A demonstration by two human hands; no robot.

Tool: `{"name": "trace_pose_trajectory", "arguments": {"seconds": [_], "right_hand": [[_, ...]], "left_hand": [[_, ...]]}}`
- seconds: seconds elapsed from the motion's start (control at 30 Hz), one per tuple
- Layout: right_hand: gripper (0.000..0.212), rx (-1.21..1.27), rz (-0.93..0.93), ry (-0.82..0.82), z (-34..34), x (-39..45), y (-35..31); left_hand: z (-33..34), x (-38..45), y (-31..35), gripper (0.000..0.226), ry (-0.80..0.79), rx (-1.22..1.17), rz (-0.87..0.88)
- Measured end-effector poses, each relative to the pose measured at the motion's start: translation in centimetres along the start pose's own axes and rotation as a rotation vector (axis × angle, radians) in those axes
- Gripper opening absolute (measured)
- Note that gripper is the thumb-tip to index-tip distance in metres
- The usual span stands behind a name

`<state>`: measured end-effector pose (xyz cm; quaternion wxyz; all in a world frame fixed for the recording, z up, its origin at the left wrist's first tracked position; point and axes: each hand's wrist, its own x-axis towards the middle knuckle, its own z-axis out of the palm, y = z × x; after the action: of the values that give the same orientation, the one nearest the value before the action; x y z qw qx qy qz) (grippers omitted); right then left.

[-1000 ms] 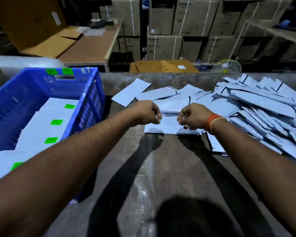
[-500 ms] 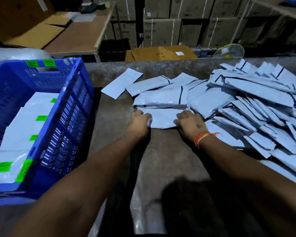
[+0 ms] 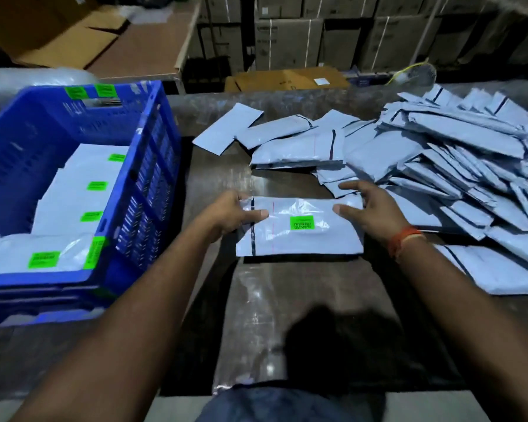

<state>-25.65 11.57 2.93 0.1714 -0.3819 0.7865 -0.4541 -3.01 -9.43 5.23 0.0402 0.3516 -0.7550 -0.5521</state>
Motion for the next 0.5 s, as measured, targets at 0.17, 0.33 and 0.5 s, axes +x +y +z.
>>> {"name": "trace_pose_trajectory", "arguments": {"seconds": [0.17,0.33,0.5], "right_hand": [[0.047,-0.435,0.006,-0.027,4.8,-3.7,2.7],[0.054,-0.652,-0.181,0.11,9.1,-7.4,1.8],[0.069,-0.82,-0.117,-0.146,10.7,-8.9,2.3]], "left_hand": [[2.9,-1.9,-4.2,0.022,0.308,0.661,-0.054],[7.8,-4.1,-7.9,0.051,0.43,0.777,0.43],[9.8,-4.0,-9.3,0.059,0.245,0.917,0.327]]}}
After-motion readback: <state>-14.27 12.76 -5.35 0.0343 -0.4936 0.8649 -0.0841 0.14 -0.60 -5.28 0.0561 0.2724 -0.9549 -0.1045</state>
